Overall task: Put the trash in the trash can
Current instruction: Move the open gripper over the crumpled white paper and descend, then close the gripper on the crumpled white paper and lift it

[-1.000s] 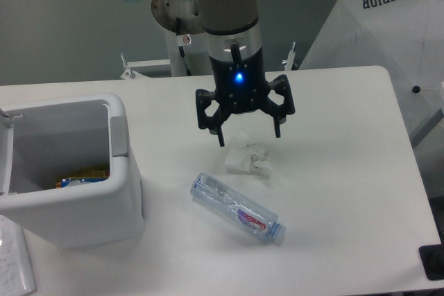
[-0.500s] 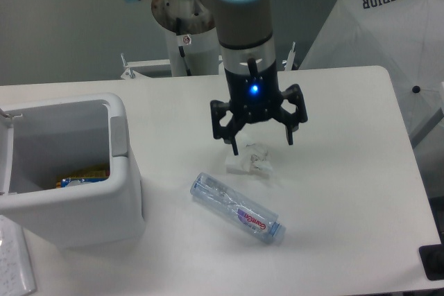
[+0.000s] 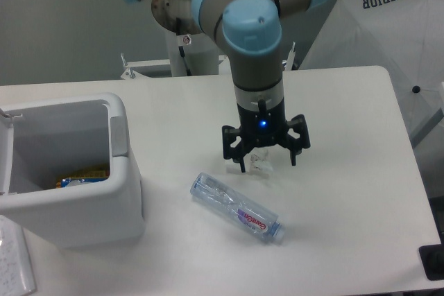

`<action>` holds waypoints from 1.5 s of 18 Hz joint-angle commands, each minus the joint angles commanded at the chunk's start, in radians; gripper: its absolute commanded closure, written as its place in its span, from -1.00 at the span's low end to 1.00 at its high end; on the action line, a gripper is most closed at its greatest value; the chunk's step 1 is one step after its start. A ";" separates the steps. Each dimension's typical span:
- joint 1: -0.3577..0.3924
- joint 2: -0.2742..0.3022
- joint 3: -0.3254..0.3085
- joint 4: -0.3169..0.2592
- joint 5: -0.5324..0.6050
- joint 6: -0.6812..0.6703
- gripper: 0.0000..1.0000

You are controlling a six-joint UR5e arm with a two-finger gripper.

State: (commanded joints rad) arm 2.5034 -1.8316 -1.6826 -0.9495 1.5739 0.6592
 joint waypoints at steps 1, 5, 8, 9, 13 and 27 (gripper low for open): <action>0.006 -0.003 -0.015 0.000 0.000 0.025 -1.00; 0.035 -0.018 -0.095 0.002 0.000 0.020 -1.00; 0.061 -0.020 -0.131 0.025 -0.005 0.023 -1.00; 0.063 -0.025 -0.141 0.029 -0.005 0.030 -1.00; 0.060 -0.069 -0.147 0.034 -0.002 0.028 -1.00; 0.054 -0.112 -0.177 0.104 -0.005 -0.085 -0.88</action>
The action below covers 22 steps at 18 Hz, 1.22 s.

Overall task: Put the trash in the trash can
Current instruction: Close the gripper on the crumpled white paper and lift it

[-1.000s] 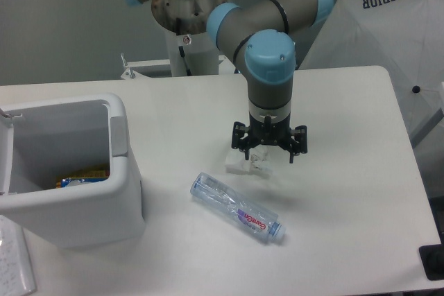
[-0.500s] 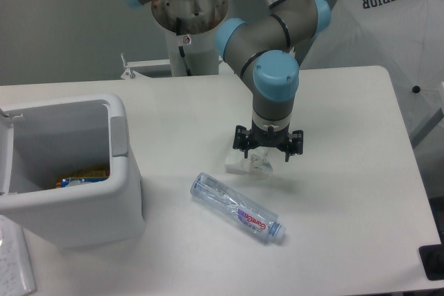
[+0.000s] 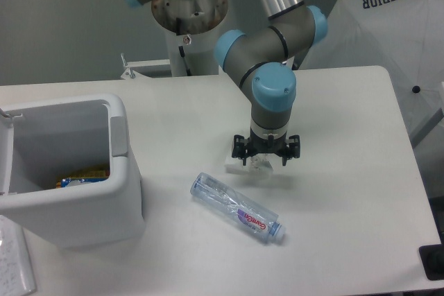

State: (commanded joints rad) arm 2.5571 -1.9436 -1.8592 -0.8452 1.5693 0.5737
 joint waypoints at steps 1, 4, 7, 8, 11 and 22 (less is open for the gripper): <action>0.000 0.000 0.002 0.000 0.000 0.000 -0.84; 0.000 -0.003 0.000 0.000 0.003 0.002 -0.66; -0.002 -0.006 0.002 -0.002 0.005 0.002 -0.43; -0.002 -0.006 0.002 -0.002 0.005 0.002 -0.41; -0.002 -0.006 0.002 -0.002 0.005 0.002 -0.33; -0.003 -0.005 0.005 -0.003 0.005 0.000 0.82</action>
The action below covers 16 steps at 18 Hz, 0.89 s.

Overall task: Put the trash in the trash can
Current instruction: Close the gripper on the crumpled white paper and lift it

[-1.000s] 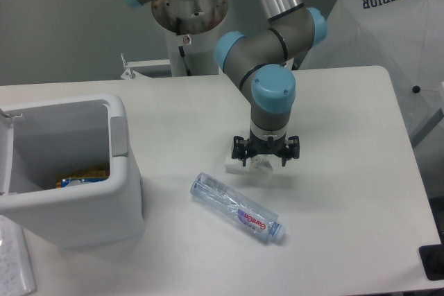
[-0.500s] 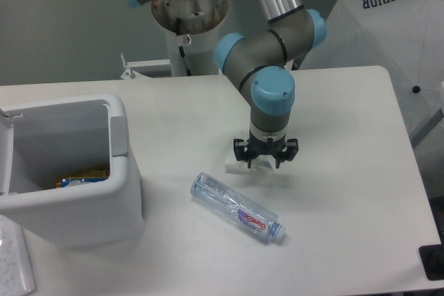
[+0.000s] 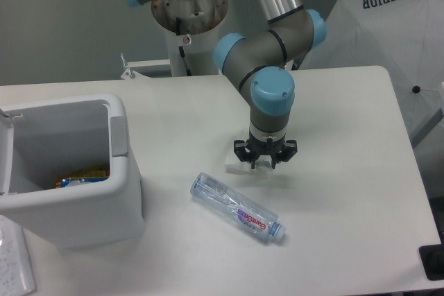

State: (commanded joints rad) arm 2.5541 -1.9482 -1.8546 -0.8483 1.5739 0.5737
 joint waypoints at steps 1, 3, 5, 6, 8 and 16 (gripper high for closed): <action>-0.002 -0.002 -0.002 0.000 -0.002 0.000 0.91; -0.002 0.000 0.002 -0.002 -0.006 0.002 0.98; -0.002 0.002 0.006 -0.003 -0.008 0.002 1.00; -0.002 0.003 0.009 -0.003 -0.009 0.002 1.00; -0.002 0.011 0.027 -0.009 -0.015 0.003 1.00; 0.005 0.092 0.167 -0.009 -0.202 -0.003 1.00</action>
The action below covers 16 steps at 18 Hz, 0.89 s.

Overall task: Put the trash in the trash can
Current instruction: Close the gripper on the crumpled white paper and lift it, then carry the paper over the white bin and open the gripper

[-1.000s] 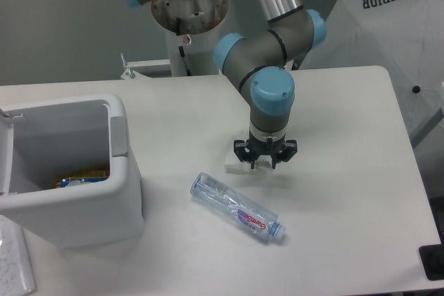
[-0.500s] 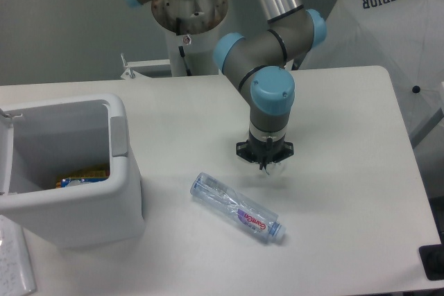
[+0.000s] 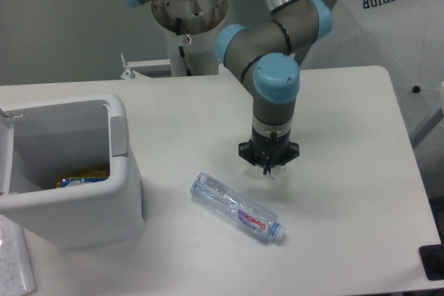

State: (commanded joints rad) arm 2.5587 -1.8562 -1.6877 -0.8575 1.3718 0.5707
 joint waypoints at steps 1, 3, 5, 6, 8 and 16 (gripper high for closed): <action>0.003 0.003 0.029 0.000 -0.040 -0.015 1.00; 0.011 0.005 0.095 0.000 -0.109 -0.084 1.00; 0.017 0.005 0.161 0.002 -0.176 -0.185 1.00; 0.017 0.006 0.190 0.006 -0.213 -0.237 1.00; 0.014 0.014 0.258 0.006 -0.298 -0.358 1.00; -0.070 0.152 0.269 0.009 -0.468 -0.517 1.00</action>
State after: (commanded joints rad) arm 2.4883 -1.7043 -1.4190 -0.8483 0.9036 0.0537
